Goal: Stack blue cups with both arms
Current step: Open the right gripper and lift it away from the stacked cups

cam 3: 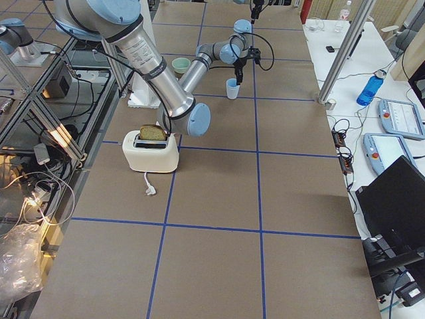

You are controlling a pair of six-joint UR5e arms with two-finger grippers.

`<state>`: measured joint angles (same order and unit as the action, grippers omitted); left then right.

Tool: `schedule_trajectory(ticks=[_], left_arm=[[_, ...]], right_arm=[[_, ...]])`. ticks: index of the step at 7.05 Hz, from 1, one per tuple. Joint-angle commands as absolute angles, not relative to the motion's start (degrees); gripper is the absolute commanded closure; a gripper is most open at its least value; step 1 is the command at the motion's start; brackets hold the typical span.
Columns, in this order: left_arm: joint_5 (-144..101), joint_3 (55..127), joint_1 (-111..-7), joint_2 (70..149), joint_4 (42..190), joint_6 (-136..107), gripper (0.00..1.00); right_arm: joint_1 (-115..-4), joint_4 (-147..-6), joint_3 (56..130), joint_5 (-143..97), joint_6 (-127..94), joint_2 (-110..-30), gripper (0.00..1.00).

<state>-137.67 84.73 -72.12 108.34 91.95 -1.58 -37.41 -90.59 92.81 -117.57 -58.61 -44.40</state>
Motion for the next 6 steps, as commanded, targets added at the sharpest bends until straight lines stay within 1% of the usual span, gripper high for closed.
schedule_trajectory(ticks=[1, 3, 4, 6], left_arm=[[-137.6, 84.8, -73.7, 109.2, 91.7, -1.3, 0.02], [-137.8, 84.8, -75.2, 109.2, 91.6, -1.1, 0.02], [-138.0, 84.7, -76.2, 108.7, 91.6, -1.1, 0.02], [-138.3, 84.9, -78.0, 105.4, 91.4, -1.0, 0.02]], right_arm=[[-44.5, -90.0, 100.2, -118.4, -57.9, -52.2, 0.00], [-50.9, -89.8, 101.0, -117.9, -52.1, -56.8, 0.00], [-54.0, -89.9, 100.8, -118.2, -49.8, -57.9, 0.00], [-62.0, -90.3, 100.5, -119.1, -44.7, -64.0, 0.00]])
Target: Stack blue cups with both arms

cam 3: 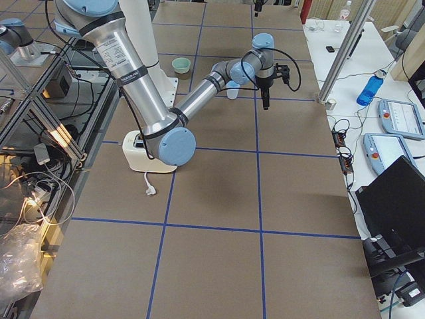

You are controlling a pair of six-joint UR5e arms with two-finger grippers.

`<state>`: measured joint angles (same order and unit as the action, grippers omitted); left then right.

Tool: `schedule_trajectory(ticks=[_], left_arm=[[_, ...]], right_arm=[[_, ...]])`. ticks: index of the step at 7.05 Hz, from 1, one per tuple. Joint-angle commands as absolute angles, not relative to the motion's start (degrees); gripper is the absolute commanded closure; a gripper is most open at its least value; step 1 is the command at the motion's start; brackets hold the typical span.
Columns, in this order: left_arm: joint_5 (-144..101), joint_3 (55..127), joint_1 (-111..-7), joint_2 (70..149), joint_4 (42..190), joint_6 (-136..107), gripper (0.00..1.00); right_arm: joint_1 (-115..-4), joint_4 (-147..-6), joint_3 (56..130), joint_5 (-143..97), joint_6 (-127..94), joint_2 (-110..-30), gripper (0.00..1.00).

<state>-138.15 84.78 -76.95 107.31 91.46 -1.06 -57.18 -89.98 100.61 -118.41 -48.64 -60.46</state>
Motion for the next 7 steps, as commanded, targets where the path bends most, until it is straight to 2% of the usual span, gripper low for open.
schedule_trajectory(ticks=[1, 4, 7], left_arm=[[-138.5, 84.7, -80.0, 103.8, 90.5, 3.5, 0.02], [-138.5, 85.7, -87.2, 103.5, 77.7, 10.7, 0.02], [-138.1, 87.5, -87.5, 99.1, 77.6, 12.4, 0.02]], right_arm=[[-66.7, -90.5, 100.5, -121.8, -37.0, -68.7, 0.00], [-76.0, -90.0, 100.5, -126.3, -28.1, -84.6, 0.00], [-84.9, -90.9, 99.7, -128.1, -16.2, -91.4, 0.00]])
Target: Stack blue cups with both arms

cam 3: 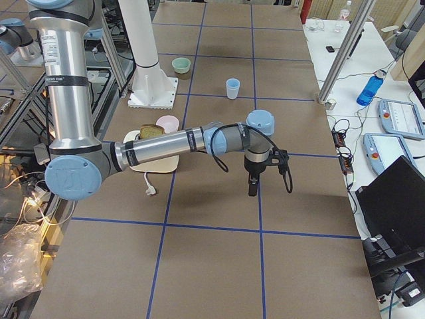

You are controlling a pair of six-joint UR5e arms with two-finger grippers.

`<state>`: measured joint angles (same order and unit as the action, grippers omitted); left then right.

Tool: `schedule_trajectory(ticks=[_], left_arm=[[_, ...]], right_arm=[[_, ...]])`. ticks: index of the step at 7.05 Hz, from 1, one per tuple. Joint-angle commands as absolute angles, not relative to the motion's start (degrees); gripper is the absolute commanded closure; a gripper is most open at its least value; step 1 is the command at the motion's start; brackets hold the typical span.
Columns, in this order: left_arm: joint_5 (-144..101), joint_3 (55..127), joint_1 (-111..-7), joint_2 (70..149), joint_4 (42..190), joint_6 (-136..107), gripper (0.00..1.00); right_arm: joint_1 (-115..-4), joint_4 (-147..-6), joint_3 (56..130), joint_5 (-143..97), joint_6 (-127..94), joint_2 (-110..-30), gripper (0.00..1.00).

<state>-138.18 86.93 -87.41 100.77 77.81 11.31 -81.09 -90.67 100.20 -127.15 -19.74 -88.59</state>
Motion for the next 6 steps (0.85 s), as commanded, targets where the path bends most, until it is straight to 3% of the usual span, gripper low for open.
schedule_trajectory(ticks=[1, 3, 6], left_arm=[[-138.2, 87.7, -87.5, 98.4, 77.5, 12.5, 0.02], [-138.1, 88.3, -87.8, 97.7, 77.5, 12.5, 0.02], [-138.0, 90.1, -87.9, 94.7, 77.8, 12.5, 0.02]], right_arm=[[-88.0, -91.0, 97.9, -129.9, -15.9, -92.5, 0.00], [-91.7, -92.4, 94.5, -130.1, -9.0, -92.6, 0.00], [-92.8, -93.3, 95.0, -130.1, -8.9, -92.7, 0.00]])
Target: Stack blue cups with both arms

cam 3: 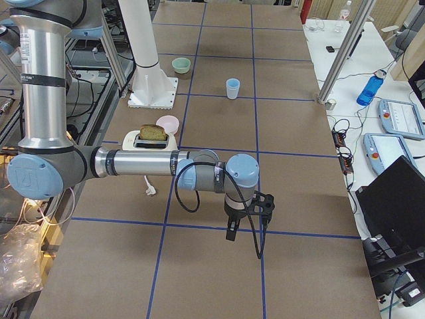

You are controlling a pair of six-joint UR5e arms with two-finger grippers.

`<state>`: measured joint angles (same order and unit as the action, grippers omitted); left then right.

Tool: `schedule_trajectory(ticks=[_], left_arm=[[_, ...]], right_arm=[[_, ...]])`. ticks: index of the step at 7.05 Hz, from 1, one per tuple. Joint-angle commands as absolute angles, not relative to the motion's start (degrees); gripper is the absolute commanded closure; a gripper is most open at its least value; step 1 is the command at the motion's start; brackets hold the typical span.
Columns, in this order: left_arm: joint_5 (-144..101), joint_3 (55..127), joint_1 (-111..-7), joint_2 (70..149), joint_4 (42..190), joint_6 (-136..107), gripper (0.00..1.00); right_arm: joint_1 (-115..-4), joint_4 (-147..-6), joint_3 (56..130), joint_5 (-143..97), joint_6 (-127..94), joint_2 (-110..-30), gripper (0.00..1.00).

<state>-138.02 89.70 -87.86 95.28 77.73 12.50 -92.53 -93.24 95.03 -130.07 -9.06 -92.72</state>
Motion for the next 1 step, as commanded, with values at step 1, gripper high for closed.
schedule_trajectory(ticks=[1], left_arm=[[-137.9, 90.1, -87.9, 94.7, 77.7, 12.5, 0.02]], right_arm=[[-92.8, -93.3, 95.0, -130.1, -8.9, -92.8, 0.00]])
